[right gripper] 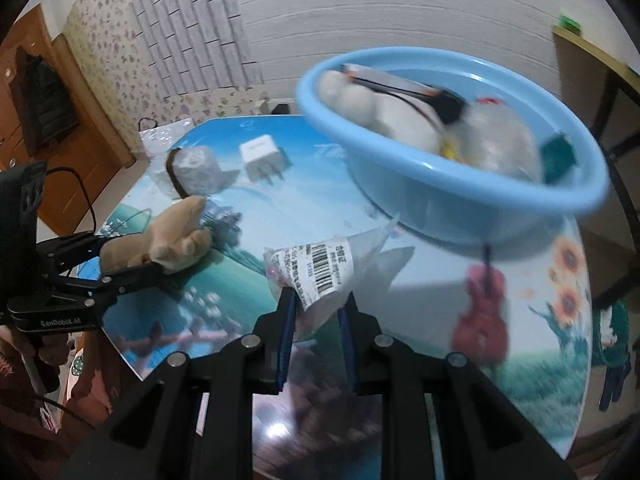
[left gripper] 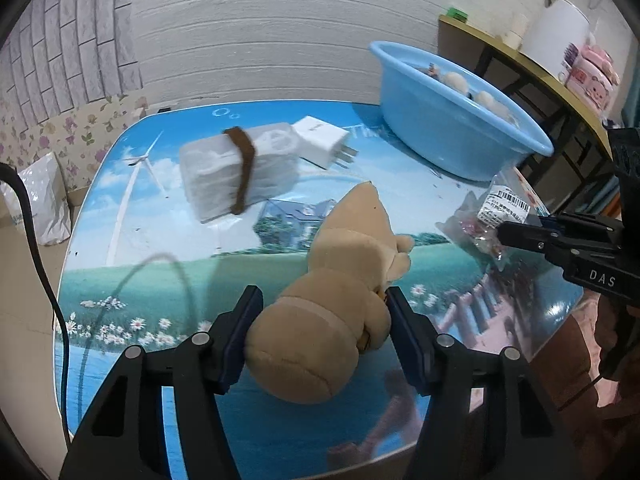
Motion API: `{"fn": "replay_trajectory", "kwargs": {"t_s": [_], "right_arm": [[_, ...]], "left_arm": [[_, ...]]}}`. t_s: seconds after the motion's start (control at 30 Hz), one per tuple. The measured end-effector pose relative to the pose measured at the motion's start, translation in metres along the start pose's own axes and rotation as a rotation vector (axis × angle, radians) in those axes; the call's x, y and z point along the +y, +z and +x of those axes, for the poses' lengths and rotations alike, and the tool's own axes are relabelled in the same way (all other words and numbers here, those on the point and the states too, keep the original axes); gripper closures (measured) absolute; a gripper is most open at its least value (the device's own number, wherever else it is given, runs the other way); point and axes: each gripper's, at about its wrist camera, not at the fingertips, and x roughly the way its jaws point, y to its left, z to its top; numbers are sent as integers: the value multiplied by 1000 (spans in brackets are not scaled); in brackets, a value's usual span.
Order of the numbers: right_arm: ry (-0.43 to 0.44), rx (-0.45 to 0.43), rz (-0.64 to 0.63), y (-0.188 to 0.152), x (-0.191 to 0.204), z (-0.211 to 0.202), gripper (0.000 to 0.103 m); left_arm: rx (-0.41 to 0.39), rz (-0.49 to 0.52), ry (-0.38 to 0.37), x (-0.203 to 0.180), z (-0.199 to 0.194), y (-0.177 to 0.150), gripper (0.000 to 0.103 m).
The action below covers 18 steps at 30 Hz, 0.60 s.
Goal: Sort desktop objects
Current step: 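Grasp the pink-bead bag with the right tool while the left holds the plush, then lift the plush toy and bead bag off the table with both tools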
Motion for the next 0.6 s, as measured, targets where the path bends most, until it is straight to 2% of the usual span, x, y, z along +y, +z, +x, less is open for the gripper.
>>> {"fn": "replay_trajectory", "kwargs": {"t_s": [0.27,0.43,0.47,0.53,0.57,0.6], "right_arm": [[-43,-3,53,-19,-24,-12,82],[-34,-11,74,-22,-31,-13,79],[-33,-13,76,-22,-32,-13,75],[-35,-21,69,-21,-31,-13,60],[-45,-25,61,-20,-29,-13,49],[-51,-30,56,-20,-29,-14,45]], "left_arm": [[20,-16,7,-8,-3,-5,40],[29,-28,30,-9,-4,-8,38],[27,-29,35,-9,-4,-7,35],[23,-30,43,-9,-4,-6,28],[22,-29,45,-9,-4,-5,26],[23,-27,47,-9,-4,-4,25]]}}
